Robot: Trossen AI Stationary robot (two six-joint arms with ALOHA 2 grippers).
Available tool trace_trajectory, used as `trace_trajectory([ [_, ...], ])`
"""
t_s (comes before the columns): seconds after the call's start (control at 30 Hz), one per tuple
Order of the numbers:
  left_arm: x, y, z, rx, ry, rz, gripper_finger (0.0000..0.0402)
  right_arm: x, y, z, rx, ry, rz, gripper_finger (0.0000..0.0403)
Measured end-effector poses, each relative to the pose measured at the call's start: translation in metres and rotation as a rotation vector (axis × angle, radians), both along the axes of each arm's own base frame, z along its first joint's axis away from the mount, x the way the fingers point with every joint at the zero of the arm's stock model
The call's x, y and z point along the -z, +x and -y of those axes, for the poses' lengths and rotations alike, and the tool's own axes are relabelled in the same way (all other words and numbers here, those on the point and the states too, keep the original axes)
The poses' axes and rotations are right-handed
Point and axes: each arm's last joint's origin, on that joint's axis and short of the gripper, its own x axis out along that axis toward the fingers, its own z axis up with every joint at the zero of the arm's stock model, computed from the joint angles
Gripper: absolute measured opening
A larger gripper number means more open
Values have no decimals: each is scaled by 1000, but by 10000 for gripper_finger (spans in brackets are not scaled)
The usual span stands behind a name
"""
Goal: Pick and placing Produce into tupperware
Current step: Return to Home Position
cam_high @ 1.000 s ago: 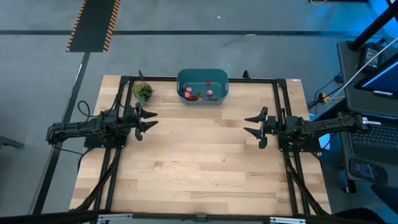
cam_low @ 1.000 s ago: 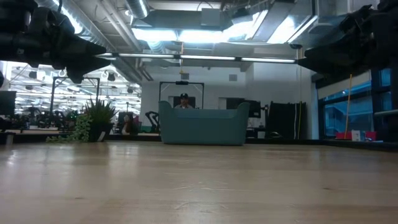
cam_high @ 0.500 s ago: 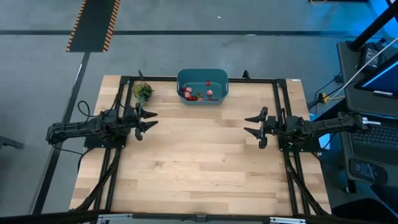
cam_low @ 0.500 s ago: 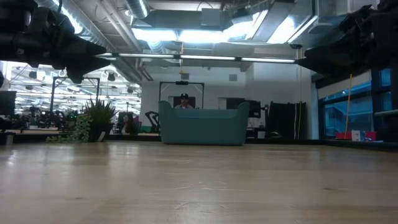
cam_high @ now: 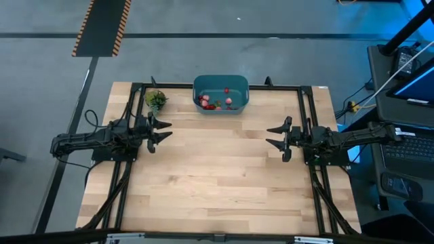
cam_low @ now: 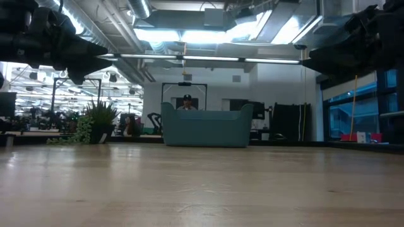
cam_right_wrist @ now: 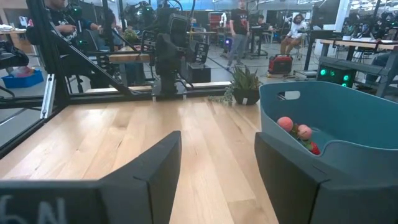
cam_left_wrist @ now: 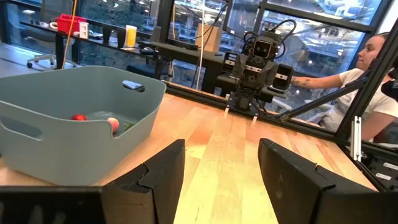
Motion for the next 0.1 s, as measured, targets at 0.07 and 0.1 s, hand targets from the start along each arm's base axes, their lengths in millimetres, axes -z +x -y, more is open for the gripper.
trace_trajectory([
  [0.07,0,0,0,0,0,0,196,0,0,0,0,0,0,207],
  [0.1,0,0,0,0,0,0,196,0,0,0,0,0,0,207],
])
